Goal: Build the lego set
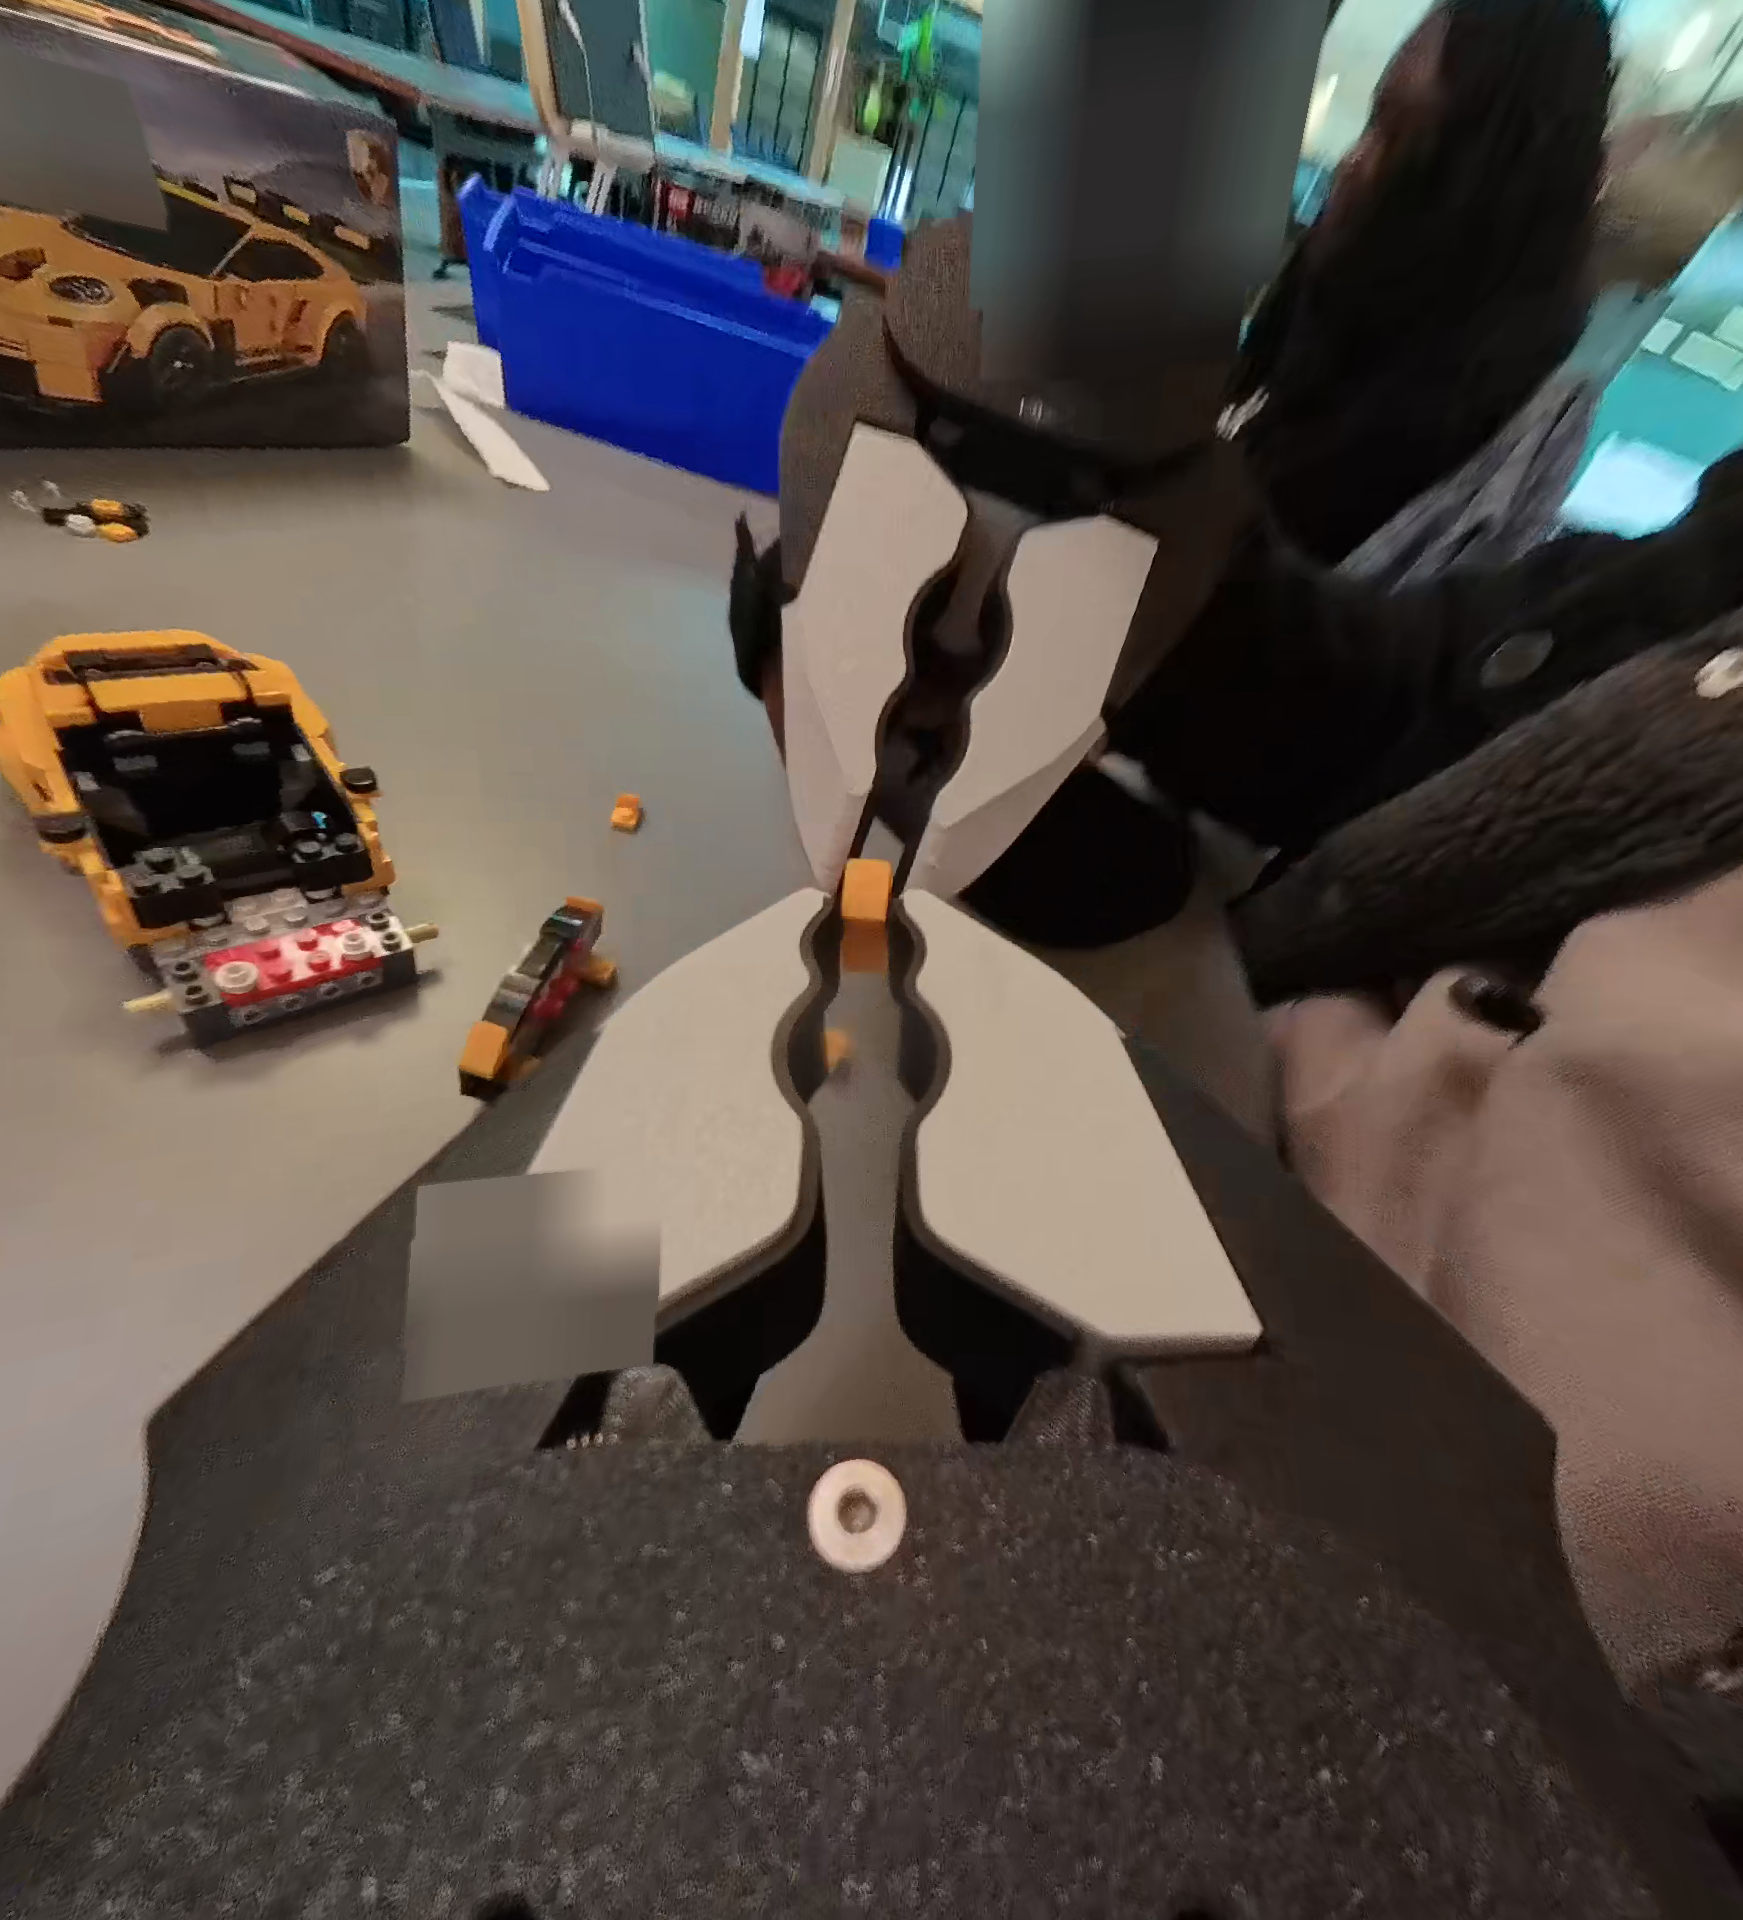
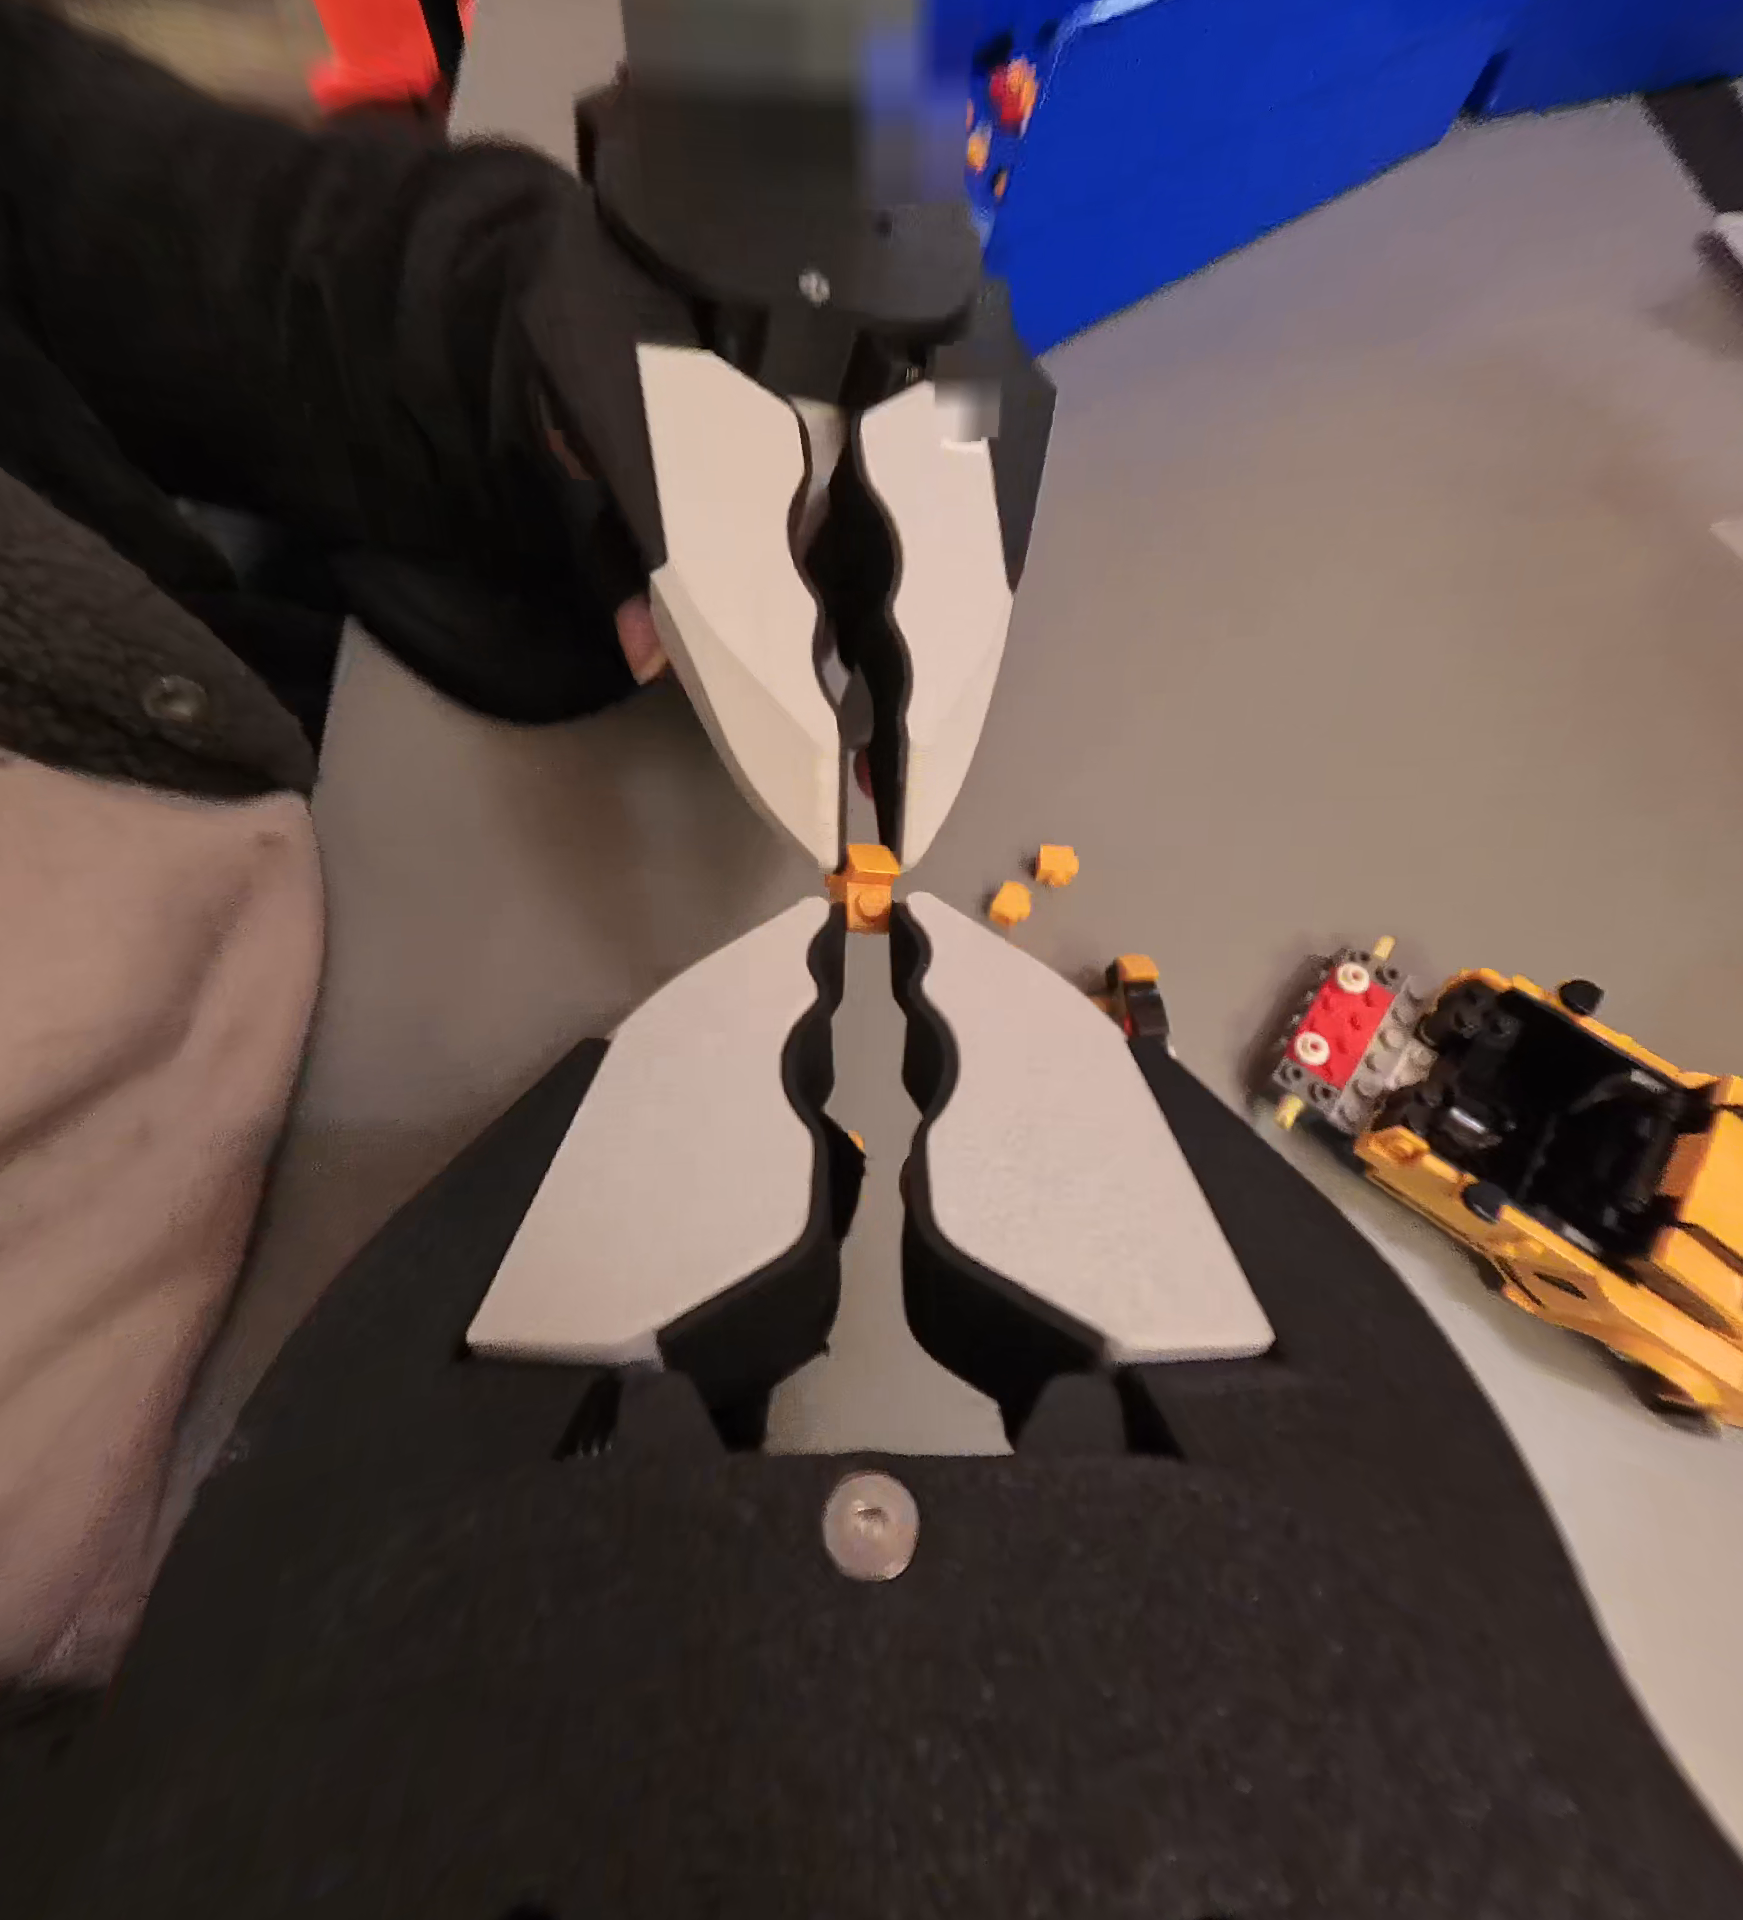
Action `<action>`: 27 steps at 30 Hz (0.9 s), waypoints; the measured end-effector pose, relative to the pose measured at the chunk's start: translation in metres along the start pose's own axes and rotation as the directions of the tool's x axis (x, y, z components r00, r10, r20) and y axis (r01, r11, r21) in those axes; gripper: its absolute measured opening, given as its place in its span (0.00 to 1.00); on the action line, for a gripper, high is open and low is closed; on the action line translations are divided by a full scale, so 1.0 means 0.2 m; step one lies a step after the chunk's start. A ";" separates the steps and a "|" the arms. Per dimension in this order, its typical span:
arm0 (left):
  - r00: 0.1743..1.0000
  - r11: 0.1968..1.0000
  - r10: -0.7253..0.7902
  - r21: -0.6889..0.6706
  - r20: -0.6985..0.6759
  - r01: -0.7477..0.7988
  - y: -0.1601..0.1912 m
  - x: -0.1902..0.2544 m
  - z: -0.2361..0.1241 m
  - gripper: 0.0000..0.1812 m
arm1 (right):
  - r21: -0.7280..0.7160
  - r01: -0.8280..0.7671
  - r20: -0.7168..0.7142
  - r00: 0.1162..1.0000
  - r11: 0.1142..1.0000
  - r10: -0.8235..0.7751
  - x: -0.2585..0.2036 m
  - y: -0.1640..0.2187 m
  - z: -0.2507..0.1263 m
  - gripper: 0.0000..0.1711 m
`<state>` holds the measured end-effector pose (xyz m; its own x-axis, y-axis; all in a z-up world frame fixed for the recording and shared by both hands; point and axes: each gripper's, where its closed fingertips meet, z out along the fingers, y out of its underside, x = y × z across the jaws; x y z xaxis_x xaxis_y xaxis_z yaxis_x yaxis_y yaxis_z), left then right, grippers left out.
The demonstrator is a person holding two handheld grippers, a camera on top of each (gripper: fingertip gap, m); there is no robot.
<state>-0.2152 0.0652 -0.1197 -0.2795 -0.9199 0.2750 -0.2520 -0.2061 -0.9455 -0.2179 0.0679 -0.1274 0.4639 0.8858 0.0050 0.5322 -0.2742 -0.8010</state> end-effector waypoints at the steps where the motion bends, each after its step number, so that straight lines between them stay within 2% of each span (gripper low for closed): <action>1: 0.999 0.999 0.043 -0.034 0.022 -0.042 0.02 0.00 0.01 0.05 | -0.049 0.030 -0.006 1.000 0.998 -0.031 0.00 0.02 0.00 0.05; 5: 0.986 0.978 0.153 -0.154 0.060 -0.143 0.10 0.00 0.06 0.05 | -0.227 0.147 -0.002 0.988 0.963 -0.152 -0.02 0.11 0.02 0.05; 10: 0.973 0.956 0.212 -0.222 0.086 -0.189 0.15 -0.02 0.08 0.05 | -0.341 0.236 0.001 0.968 0.910 -0.251 -0.02 0.15 0.05 0.05; 22: 0.958 0.943 0.254 -0.255 0.130 -0.215 0.17 -0.05 0.07 0.05 | -0.451 0.328 0.015 0.933 0.830 -0.360 0.01 0.15 0.06 0.05; 27: 0.965 0.945 0.232 -0.261 0.118 -0.196 0.18 -0.04 0.07 0.05 | -0.447 0.335 0.030 0.933 0.830 -0.360 0.00 0.15 0.07 0.05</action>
<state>-0.2085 0.0609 -0.1576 -0.2193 -0.9753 0.0252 -0.4256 0.0723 -0.9020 -0.2120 0.0641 -0.1600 0.2197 0.9361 0.2746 0.9132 -0.0983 -0.3955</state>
